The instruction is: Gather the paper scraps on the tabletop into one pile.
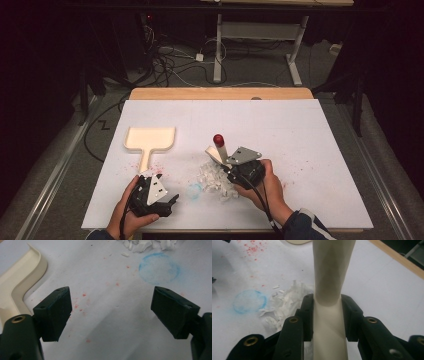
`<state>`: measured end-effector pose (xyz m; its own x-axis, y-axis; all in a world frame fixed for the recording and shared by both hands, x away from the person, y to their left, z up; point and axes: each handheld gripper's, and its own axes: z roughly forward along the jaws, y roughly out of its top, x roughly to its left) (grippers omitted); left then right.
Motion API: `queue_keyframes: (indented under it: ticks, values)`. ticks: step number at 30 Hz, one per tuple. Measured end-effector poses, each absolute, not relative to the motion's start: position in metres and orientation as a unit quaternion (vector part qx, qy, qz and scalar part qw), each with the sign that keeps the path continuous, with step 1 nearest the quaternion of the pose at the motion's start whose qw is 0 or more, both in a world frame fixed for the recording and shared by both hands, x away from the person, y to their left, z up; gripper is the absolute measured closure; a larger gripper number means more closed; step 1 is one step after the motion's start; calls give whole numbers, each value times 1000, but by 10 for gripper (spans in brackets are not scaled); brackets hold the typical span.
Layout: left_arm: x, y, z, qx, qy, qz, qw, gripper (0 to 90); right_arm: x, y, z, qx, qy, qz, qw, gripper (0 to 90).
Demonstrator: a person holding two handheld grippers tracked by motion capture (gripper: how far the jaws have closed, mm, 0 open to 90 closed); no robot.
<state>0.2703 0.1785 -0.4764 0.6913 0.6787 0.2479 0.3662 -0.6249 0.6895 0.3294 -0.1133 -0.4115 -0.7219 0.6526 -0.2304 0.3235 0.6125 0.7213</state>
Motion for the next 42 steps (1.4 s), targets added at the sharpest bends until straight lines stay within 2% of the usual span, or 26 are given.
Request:
queue_keyframes:
  ticks: [14, 22, 30, 42]
  values:
    - [267, 181, -476, 866, 305, 255, 304, 163, 321, -192, -379, 262, 864, 365, 227, 679]
    - [266, 183, -475, 863, 308, 258, 307, 163, 289, -240, -381, 233, 887, 361, 167, 679]
    - [267, 181, -475, 865, 305, 257, 306, 163, 279, -225, -394, 187, 916, 334, 122, 680]
    - [268, 180, -476, 866, 304, 252, 306, 163, 305, -183, -399, 181, 909, 347, 140, 680]
